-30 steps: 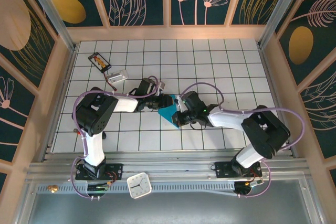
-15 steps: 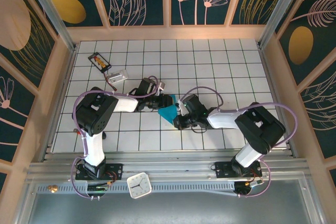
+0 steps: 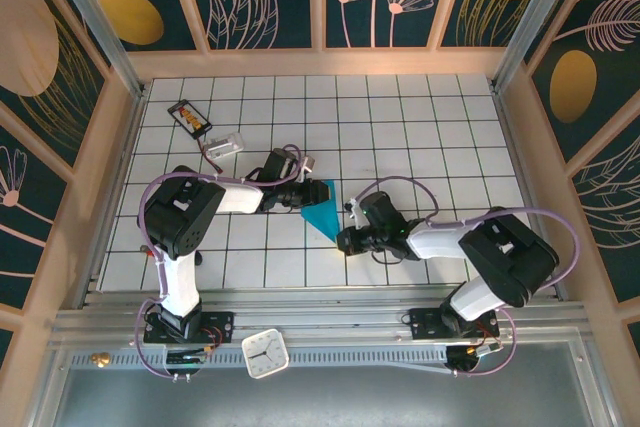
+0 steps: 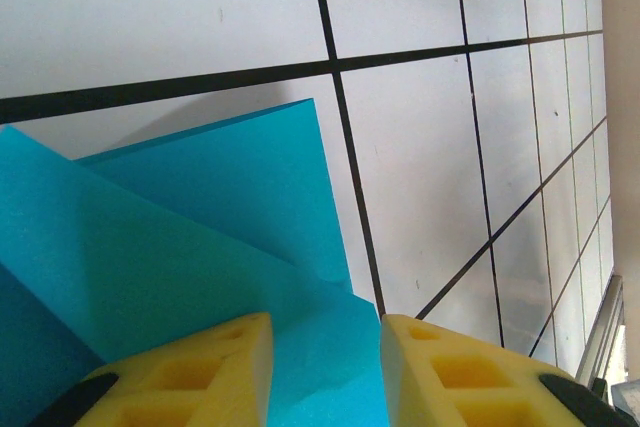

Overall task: Fold a paper plane with a square sheet of paper (pick it up from the middle)
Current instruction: Fourth fold the wing at the center of the table.

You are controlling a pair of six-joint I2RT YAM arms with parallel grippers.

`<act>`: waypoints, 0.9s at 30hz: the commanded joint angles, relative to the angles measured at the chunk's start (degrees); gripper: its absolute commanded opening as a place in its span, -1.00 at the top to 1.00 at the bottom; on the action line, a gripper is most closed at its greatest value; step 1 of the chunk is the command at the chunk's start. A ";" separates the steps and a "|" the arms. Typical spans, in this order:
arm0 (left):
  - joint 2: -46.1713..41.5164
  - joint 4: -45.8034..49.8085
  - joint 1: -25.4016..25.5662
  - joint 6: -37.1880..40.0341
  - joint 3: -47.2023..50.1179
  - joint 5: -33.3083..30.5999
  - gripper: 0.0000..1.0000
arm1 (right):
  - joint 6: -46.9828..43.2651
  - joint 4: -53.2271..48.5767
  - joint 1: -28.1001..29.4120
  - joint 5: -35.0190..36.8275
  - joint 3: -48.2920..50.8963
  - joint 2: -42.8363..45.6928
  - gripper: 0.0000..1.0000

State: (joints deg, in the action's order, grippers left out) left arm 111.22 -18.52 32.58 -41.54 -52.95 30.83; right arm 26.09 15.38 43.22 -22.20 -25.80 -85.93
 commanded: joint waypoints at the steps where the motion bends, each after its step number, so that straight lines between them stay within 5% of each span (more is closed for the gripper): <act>1: 3.67 6.61 -0.50 2.15 0.83 -5.78 0.30 | 2.10 -8.60 0.46 -1.63 3.80 0.90 1.00; 10: 3.83 6.56 -0.50 2.03 0.89 -5.69 0.30 | 3.64 -5.65 -2.21 -4.29 -2.93 7.01 1.00; 27: 3.49 6.23 -0.52 1.77 0.85 -5.28 0.30 | 1.59 -1.06 -4.42 -4.66 -4.80 -5.80 1.00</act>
State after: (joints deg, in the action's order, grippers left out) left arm 111.28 -18.20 32.58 -41.15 -53.23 30.59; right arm 28.84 13.17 39.31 -26.06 -32.03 -90.89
